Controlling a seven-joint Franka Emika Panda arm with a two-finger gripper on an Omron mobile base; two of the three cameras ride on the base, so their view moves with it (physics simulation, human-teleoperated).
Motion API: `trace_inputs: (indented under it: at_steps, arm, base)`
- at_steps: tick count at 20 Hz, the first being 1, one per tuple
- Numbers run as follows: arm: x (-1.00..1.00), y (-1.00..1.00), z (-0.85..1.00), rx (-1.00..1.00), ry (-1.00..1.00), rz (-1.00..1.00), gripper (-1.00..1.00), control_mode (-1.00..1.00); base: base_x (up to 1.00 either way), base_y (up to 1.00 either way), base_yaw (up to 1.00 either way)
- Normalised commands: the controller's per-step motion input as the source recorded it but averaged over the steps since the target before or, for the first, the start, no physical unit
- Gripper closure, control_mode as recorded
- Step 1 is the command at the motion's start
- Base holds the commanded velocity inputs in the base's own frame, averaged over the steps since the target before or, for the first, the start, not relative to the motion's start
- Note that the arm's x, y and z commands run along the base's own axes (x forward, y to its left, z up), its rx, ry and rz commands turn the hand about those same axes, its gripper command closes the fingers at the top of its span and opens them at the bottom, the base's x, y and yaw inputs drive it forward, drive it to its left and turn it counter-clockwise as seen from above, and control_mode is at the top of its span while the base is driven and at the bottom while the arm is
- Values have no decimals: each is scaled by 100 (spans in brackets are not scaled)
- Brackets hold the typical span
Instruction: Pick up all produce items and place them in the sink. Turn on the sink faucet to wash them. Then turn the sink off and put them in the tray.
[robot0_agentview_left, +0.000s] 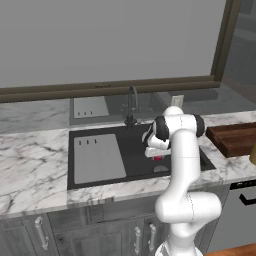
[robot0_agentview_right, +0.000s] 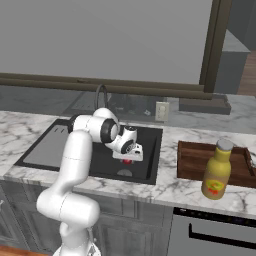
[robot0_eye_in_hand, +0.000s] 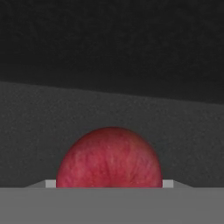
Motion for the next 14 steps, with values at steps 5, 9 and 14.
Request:
trace_inputs:
  at_steps: [5,9,14]
  arm:
    - [0,0,-1,0,0,0,100,-100]
    - [0,0,-19,0,0,0,100,-100]
    - [0,0,-27,0,0,0,100,-100]
  base:
    - [0,0,0]
    - [0,0,0]
    - [0,0,0]
